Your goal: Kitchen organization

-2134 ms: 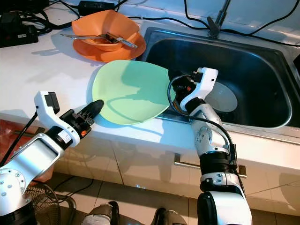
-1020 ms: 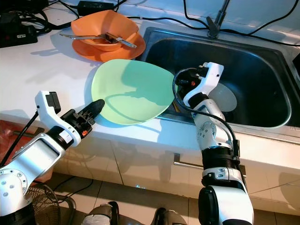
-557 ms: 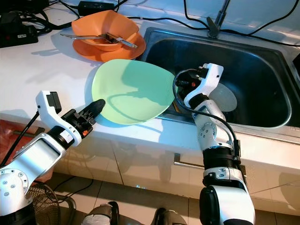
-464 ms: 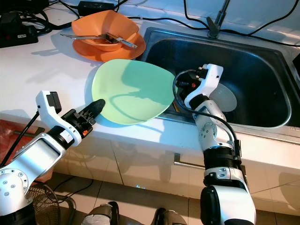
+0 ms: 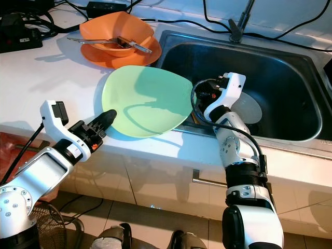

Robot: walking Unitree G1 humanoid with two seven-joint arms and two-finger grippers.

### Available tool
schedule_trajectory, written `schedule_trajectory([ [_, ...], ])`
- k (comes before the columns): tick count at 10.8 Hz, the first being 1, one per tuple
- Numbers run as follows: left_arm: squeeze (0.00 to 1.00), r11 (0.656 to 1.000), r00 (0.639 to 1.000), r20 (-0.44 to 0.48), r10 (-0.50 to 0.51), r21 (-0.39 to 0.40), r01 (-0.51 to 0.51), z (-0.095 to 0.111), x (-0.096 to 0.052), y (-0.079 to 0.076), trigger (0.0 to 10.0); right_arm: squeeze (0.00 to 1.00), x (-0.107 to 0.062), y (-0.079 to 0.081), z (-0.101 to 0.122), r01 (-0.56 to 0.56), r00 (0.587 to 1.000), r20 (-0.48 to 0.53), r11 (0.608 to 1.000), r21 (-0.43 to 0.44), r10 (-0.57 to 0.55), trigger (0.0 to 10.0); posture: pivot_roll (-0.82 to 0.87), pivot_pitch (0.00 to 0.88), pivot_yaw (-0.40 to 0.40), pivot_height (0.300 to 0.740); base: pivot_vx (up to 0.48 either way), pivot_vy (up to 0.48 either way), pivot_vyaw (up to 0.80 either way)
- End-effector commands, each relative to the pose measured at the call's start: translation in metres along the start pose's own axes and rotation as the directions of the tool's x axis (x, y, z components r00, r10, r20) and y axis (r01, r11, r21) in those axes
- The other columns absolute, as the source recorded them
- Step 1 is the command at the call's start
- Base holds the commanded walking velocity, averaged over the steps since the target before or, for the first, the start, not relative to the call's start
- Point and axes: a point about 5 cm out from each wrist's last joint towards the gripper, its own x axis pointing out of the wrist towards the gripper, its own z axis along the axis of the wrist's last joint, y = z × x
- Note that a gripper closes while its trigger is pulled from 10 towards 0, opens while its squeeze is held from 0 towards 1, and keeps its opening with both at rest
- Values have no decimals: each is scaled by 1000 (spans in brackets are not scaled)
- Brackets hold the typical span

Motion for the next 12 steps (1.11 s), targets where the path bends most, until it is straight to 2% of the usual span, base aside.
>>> schedule_trajectory([
  [1,0,999,998,-61,35,-6,-36,-11,0,7,10000,1000,0,-4,6,16,1000,6,1000,-8,-16,10000,148,170,-86,740,0,0,0],
  [6,0,999,997,-60,40,-8,-40,-12,0,8,10000,1000,-3,-15,15,23,1000,1,999,-33,-23,10000,145,171,-88,740,0,0,0],
  [12,0,999,998,-58,38,-10,-39,-12,0,8,10000,1000,-7,-24,22,18,1000,-24,1000,-21,-18,10000,138,171,-92,740,0,0,0],
])
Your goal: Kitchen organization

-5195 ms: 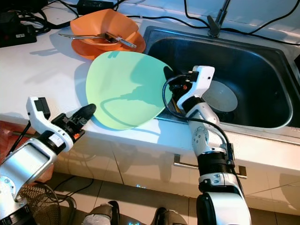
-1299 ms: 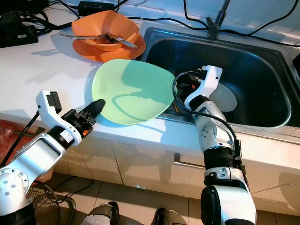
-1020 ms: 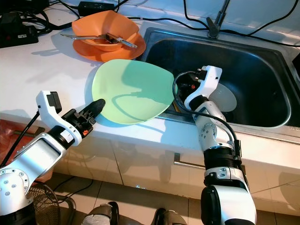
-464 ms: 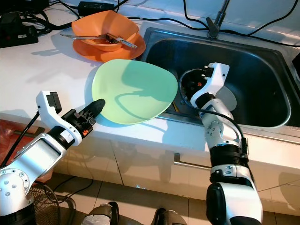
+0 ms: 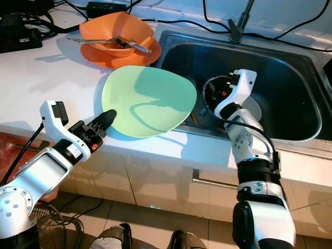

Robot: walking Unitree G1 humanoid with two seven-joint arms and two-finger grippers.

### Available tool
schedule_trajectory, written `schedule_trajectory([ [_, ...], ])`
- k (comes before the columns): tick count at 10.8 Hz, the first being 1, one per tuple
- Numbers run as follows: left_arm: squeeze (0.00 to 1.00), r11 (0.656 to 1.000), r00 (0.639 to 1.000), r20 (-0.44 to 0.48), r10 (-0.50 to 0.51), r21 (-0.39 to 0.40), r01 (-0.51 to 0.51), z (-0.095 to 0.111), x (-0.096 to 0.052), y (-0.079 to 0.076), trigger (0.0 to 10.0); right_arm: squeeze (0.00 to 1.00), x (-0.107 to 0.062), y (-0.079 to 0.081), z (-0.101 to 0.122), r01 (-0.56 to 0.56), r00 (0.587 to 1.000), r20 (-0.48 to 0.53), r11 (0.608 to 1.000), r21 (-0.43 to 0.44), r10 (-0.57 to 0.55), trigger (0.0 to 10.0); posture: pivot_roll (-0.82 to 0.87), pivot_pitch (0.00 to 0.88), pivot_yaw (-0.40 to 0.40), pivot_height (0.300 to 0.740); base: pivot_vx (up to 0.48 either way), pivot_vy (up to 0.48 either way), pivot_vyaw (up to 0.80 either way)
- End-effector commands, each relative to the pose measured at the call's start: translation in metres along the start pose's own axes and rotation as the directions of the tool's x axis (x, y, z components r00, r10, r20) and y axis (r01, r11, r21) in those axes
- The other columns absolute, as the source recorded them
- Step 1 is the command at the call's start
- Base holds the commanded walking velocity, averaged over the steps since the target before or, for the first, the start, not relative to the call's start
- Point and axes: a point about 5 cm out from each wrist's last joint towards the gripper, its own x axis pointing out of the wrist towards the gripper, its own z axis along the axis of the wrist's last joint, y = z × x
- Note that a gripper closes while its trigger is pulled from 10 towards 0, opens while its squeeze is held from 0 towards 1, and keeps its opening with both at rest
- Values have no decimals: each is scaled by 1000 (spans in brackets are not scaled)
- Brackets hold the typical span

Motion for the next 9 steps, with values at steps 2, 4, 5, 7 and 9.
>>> schedule_trajectory([
  [2,0,999,997,-63,34,-11,-35,-12,1,7,10000,1000,-2,-4,3,-8,1000,-16,1000,17,8,10000,136,170,-91,740,0,0,0],
  [4,0,999,997,-63,33,-12,-34,-12,1,7,10000,1000,-3,-4,3,-23,999,-33,1000,20,24,10000,134,171,-90,740,0,0,0],
  [5,0,999,997,-63,33,-12,-34,-12,1,7,10000,1000,-4,-4,2,-33,998,-45,999,22,34,10000,136,171,-90,740,0,0,0],
  [7,0,999,997,-64,34,-9,-35,-12,1,7,10000,51,-6,-5,0,-26,997,-66,1000,17,27,10000,135,171,-90,740,0,0,0],
  [9,0,999,997,-65,34,-7,-34,-12,1,8,10000,0,-8,-5,-3,-52,992,-107,996,67,60,10000,134,168,-90,740,0,0,0],
])
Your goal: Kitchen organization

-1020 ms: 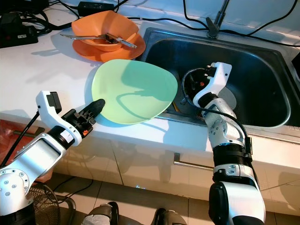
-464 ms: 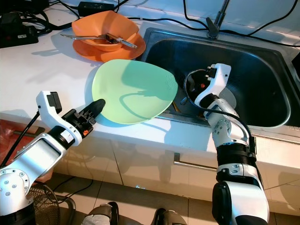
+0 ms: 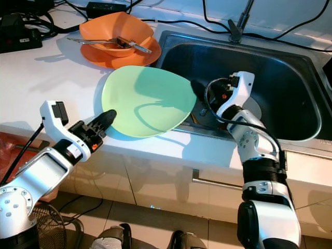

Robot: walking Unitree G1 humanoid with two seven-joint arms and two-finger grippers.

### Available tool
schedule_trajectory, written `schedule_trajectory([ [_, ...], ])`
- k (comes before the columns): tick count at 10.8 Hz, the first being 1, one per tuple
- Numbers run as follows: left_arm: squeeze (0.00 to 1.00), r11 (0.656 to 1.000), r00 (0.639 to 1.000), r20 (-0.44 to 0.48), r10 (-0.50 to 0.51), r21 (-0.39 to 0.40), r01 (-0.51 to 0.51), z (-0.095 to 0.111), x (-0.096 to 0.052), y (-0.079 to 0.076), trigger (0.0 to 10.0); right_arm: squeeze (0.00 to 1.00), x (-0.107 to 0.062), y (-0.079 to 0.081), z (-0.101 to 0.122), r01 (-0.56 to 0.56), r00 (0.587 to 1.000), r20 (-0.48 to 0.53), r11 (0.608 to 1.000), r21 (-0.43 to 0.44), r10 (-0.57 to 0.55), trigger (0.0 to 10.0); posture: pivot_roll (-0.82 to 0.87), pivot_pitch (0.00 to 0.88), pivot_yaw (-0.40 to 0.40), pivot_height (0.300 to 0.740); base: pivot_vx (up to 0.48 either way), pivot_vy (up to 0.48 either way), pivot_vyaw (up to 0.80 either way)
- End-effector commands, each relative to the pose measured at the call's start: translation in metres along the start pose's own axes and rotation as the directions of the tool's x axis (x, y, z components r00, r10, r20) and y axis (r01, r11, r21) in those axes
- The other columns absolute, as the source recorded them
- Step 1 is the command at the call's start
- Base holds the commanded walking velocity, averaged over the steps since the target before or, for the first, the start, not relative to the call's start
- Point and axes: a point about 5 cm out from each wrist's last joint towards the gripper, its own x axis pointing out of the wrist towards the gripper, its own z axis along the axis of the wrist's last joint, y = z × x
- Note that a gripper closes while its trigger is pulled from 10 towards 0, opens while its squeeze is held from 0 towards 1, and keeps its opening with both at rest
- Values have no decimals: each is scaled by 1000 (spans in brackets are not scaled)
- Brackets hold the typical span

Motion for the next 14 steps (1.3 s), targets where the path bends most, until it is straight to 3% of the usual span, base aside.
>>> schedule_trajectory([
  [1,0,999,997,-66,33,-8,-34,-12,1,8,10000,0,-5,-3,0,-9,1000,-21,999,44,10,10000,133,167,-90,740,0,0,0],
  [4,0,999,997,-68,32,-6,-33,-12,1,8,10000,0,-4,-1,-4,-21,998,-62,987,160,31,10000,132,165,-88,740,0,0,0],
  [8,0,1000,997,-69,28,-3,-28,-13,2,7,10000,0,-4,3,-10,-35,993,-100,979,202,56,10000,134,161,-89,740,0,0,0],
  [10,0,1000,997,-69,30,-4,-31,-13,2,7,10000,0,-2,9,-13,-57,990,-114,972,228,85,39,135,164,-92,740,0,0,0],
  [14,0,999,997,-64,34,-9,-34,-13,2,8,10000,0,-2,13,-14,-71,987,-122,972,224,101,0,135,167,-97,740,0,0,0],
])
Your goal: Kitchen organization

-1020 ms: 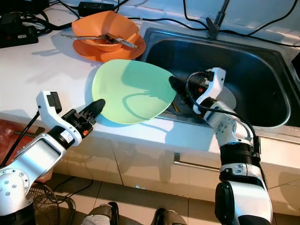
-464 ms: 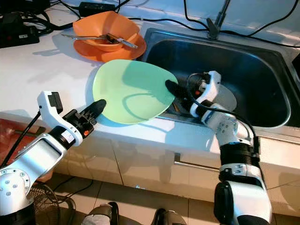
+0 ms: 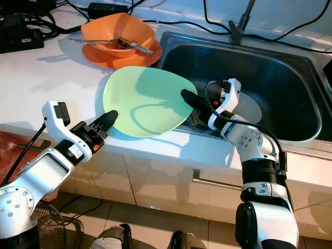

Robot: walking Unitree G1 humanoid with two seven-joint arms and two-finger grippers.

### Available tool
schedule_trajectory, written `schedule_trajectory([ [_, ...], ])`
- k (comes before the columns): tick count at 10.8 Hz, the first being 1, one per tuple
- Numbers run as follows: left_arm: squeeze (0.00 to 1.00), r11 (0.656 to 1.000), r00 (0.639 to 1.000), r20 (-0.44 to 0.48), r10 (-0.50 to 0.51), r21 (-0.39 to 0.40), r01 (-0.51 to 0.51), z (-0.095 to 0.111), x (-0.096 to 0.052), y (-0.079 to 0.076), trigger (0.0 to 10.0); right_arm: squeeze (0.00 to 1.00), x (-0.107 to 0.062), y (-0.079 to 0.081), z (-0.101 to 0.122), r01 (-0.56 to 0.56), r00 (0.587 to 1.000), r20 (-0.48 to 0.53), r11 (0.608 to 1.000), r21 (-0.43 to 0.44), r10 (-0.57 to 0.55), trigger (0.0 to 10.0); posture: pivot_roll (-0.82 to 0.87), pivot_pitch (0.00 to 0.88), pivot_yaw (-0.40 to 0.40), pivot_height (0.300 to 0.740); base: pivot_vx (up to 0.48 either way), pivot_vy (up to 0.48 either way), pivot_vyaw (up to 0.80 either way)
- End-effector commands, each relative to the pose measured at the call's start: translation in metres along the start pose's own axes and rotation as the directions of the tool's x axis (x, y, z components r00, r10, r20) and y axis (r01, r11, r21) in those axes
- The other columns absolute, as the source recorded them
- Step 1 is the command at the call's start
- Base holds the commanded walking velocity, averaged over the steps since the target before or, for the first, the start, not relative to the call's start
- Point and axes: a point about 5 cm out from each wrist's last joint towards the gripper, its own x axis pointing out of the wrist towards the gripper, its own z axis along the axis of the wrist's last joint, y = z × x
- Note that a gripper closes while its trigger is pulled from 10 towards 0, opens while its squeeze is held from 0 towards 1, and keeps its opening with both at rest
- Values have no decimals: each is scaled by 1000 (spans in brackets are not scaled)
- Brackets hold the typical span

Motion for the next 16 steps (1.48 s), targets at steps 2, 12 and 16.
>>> schedule_trajectory([
  [2,0,999,997,-59,42,-11,-42,-12,0,9,10000,0,-3,1,2,-3,1000,4,1000,-6,3,0,134,169,-97,740,0,0,0],
  [12,0,999,998,-52,44,-13,-45,-12,0,8,10000,0,-8,-6,14,27,998,63,999,18,-28,0,132,169,-98,740,0,0,0],
  [16,0,999,998,-53,44,-15,-45,-11,1,9,10000,0,-14,-14,22,71,993,92,997,35,-74,0,131,167,-95,740,0,0,0],
])
